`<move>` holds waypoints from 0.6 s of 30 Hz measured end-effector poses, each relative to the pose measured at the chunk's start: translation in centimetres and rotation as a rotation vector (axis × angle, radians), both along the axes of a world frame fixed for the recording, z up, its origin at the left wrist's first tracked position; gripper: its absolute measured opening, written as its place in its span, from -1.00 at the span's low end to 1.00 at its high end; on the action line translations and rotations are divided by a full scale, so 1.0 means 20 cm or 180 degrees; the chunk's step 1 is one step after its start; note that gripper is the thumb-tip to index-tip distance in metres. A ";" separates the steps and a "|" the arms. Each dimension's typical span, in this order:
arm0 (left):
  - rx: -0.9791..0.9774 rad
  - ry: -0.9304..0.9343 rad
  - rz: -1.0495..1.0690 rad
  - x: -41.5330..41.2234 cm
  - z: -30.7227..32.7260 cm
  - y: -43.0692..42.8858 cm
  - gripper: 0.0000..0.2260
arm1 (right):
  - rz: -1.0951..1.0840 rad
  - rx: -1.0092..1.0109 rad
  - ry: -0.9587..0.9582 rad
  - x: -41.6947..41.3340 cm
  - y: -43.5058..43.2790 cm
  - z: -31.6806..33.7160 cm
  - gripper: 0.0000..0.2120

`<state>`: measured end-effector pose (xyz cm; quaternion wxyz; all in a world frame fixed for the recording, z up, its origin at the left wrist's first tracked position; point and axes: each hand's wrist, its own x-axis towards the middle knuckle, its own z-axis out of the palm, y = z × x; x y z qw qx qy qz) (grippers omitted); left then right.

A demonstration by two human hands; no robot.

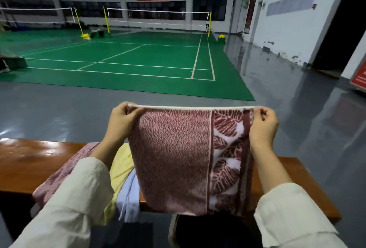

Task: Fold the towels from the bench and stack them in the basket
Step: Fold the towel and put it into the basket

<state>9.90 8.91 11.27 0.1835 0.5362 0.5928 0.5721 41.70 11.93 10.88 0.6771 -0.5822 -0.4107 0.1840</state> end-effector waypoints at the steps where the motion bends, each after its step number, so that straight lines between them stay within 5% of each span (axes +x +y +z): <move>1: -0.0038 -0.0025 0.0035 0.00 -0.02 0.04 -0.97 | 0.0042 -0.0078 0.0086 0.00 0.04 -0.02 -0.87; 6: 0.0495 0.0000 0.0176 0.03 0.13 0.20 -0.82 | -0.0108 0.0252 0.0274 0.03 0.15 0.12 -0.86; 11: 0.1058 0.0172 0.0286 0.14 0.22 0.16 -0.91 | -0.0316 0.0769 0.0246 0.04 0.07 0.22 -0.95; 18: 0.0380 0.0440 0.0142 0.11 -0.42 -0.08 -0.90 | -0.0236 0.0150 0.0197 0.06 -0.14 -0.40 -0.86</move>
